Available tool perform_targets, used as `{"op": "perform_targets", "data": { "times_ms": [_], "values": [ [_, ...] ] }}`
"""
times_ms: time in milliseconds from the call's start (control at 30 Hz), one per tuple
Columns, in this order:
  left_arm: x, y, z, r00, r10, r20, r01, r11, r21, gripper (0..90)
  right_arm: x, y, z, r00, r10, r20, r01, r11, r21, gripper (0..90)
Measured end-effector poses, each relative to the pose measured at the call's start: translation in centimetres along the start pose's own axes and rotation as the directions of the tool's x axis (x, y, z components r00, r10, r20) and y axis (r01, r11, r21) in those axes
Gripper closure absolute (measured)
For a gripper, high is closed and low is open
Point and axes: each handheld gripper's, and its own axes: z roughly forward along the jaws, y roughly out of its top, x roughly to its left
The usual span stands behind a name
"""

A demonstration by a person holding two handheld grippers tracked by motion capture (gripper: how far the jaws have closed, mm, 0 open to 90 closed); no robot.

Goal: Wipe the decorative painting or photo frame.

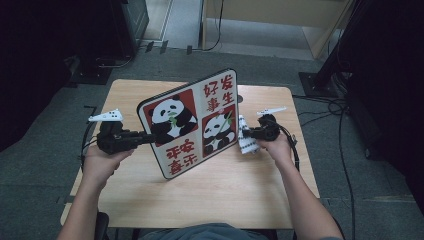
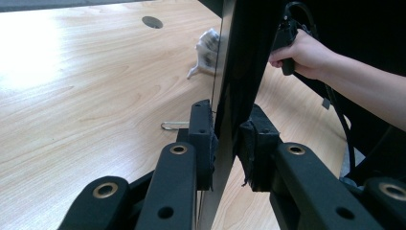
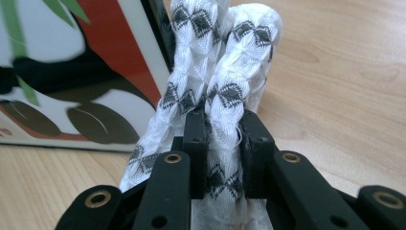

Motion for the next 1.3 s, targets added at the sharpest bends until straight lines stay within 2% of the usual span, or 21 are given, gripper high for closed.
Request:
{"op": "perform_targets", "data": {
  "times_ms": [333,600,1067,1300],
  "values": [
    [0.1,-0.1,-0.1,1.0,-0.006,0.0,0.006,1.0,0.006,76.9,-0.7,-0.2,0.2,0.9998,0.021,0.0,-0.021,1.0,0.008,76.8],
    [0.1,-0.1,-0.2,0.9999,-0.011,0.0,0.011,0.9999,0.004,76.5,-1.5,0.1,-0.8,0.9987,0.048,0.013,-0.048,0.998,-0.027,77.0],
    [0.1,-0.2,-0.2,0.9999,-0.009,-0.006,0.009,0.9999,0.008,76.1,-2.0,0.7,-2.1,0.9978,0.04,0.052,-0.037,0.998,-0.048,76.9],
    [0.1,-0.2,-0.2,0.9999,-0.009,-0.008,0.009,0.9999,0.01,76.1,-3.1,0.9,-3.2,0.995,0.063,0.078,-0.057,0.995,-0.078,76.9]
  ]
}}
